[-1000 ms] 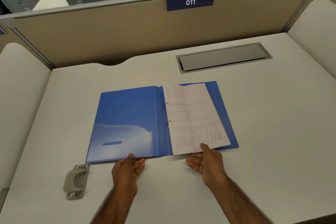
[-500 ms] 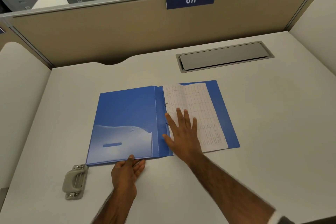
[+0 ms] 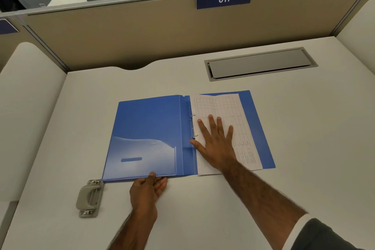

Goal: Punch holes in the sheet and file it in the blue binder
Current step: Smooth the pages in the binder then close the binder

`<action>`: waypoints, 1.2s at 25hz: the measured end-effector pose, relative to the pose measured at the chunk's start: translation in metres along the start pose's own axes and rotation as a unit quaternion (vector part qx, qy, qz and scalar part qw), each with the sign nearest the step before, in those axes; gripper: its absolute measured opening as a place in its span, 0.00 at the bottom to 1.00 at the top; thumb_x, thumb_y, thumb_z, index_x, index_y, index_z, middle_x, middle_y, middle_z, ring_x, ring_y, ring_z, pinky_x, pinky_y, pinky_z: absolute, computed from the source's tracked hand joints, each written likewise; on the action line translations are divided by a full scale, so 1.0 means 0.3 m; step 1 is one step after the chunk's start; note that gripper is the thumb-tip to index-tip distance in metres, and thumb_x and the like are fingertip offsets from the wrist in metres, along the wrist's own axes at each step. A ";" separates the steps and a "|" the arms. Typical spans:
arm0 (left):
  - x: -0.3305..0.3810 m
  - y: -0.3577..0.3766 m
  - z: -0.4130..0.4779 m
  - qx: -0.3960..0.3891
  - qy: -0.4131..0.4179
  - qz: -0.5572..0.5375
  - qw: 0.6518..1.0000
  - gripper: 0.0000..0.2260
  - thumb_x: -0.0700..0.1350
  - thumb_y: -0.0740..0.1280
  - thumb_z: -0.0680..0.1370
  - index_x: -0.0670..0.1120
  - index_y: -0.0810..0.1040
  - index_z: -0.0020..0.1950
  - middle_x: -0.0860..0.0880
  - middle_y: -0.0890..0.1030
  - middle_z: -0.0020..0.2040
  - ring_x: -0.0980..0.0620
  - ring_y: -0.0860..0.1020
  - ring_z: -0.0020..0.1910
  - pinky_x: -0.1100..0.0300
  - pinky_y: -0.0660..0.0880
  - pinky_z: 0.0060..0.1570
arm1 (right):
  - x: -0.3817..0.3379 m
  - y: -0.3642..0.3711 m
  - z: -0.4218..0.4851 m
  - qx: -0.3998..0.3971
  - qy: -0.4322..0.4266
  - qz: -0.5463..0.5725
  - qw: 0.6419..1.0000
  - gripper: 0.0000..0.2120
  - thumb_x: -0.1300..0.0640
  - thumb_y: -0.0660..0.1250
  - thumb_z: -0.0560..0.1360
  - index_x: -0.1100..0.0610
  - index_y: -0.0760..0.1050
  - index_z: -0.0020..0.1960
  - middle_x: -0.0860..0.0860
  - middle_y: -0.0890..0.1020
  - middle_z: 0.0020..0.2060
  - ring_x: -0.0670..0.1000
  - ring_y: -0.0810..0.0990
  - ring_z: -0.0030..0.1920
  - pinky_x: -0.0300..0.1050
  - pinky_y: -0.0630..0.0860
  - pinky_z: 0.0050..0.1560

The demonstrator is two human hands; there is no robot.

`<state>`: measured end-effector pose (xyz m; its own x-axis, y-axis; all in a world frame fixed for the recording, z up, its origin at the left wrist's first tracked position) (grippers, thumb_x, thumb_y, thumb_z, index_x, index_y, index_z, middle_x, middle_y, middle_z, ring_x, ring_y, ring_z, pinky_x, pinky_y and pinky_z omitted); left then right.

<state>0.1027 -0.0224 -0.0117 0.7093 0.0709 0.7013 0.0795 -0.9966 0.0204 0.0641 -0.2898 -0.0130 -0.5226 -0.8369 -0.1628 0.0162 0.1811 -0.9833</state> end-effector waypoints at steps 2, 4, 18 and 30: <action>-0.003 -0.005 0.004 0.006 0.006 0.025 1.000 0.05 0.41 0.68 0.79 0.39 0.79 0.51 0.38 0.85 0.46 0.39 0.85 0.45 0.49 0.83 0.47 | 0.016 -0.011 -0.007 0.012 0.011 -0.001 1.000 0.41 0.24 0.36 0.72 0.43 0.34 0.78 0.52 0.37 0.79 0.60 0.37 0.78 0.73 0.42 0.72; -0.006 -0.008 0.006 0.007 0.015 0.043 0.999 0.06 0.42 0.68 0.80 0.39 0.79 0.50 0.38 0.85 0.46 0.40 0.85 0.44 0.50 0.83 0.45 | -0.004 -0.030 -0.013 0.047 -0.018 0.001 0.999 0.39 0.26 0.42 0.74 0.43 0.39 0.79 0.53 0.40 0.80 0.60 0.39 0.79 0.73 0.42 0.72; -0.005 -0.015 0.003 0.015 0.024 0.095 0.995 0.09 0.44 0.68 0.79 0.38 0.80 0.51 0.39 0.85 0.44 0.40 0.85 0.41 0.53 0.83 0.40 | 0.029 0.019 0.012 -0.037 -0.063 -0.048 0.996 0.41 0.24 0.37 0.72 0.44 0.35 0.78 0.51 0.37 0.79 0.59 0.36 0.78 0.72 0.39 0.71; 0.125 0.173 -0.113 -0.063 0.389 0.503 0.769 0.12 0.57 0.59 0.80 0.53 0.78 0.45 0.57 0.83 0.41 0.56 0.80 0.41 0.67 0.73 0.40 | 0.011 0.019 0.011 -0.024 0.005 -0.016 1.000 0.43 0.24 0.35 0.71 0.45 0.35 0.79 0.52 0.37 0.79 0.60 0.36 0.78 0.71 0.38 0.72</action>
<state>0.1096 -0.0729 0.0399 -0.2702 -0.7366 0.6200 -0.3384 -0.5303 -0.7774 0.0651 -0.2932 -0.0193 -0.5301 -0.8379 -0.1303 -0.0412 0.1790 -0.9830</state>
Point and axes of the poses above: each hand's wrist, its own z-axis towards the middle knuckle, its own y-axis out of the palm, x = y × z, the point moved 5 cm from there along z, towards the middle knuckle
